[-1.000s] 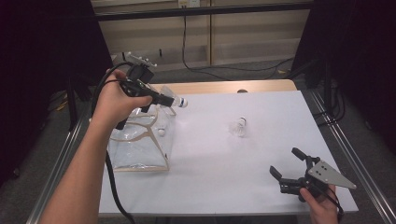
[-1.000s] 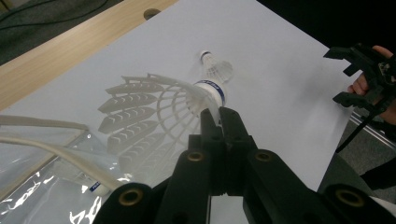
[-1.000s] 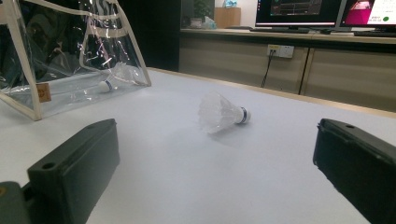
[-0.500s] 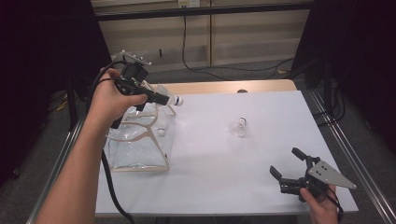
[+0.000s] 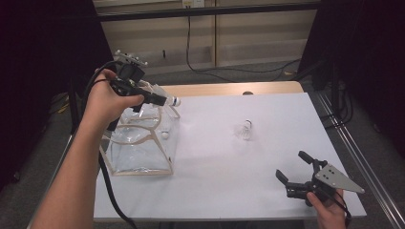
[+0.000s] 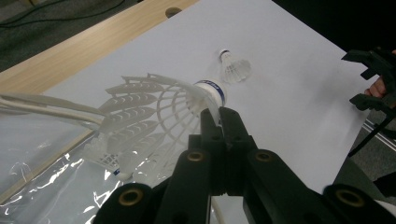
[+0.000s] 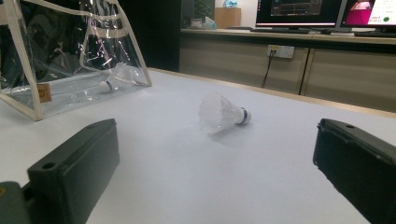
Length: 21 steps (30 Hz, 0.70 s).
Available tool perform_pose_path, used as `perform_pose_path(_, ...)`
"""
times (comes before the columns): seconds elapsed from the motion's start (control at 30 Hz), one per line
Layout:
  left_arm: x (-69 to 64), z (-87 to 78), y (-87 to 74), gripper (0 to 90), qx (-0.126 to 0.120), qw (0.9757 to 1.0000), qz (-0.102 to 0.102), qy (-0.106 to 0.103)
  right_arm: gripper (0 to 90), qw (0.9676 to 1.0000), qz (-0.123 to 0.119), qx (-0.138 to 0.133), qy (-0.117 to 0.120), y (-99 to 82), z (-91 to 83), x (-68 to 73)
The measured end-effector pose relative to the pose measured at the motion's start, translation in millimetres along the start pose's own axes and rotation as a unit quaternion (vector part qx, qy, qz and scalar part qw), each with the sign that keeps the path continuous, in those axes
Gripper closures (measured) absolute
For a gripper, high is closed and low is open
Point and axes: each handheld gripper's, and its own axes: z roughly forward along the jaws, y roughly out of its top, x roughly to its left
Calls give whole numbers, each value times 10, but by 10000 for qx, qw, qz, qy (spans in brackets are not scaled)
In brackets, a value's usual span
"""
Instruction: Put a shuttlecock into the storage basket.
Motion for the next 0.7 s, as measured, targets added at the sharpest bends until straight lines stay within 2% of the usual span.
perform_pose_path(0.17,15,-29,-2,900,-31,10000,-31,29,2,10000,37,-6,-17,2,-2,3)
perform_pose_path(0.3,40,-57,-1,900,11,10000,30,71,2,10000,-4,-2,4,-1,2,0)
perform_pose_path(0.4,42,-70,-5,900,-20,9999,-33,110,2,10000,-5,5,-2,-1,0,1)
perform_pose_path(0.67,73,-122,-10,900,11,9999,14,166,2,10000,3,-8,10,0,0,3)
perform_pose_path(0.7,73,-124,-12,900,-22,9999,-32,162,2,10000,13,-6,-9,0,1,3)
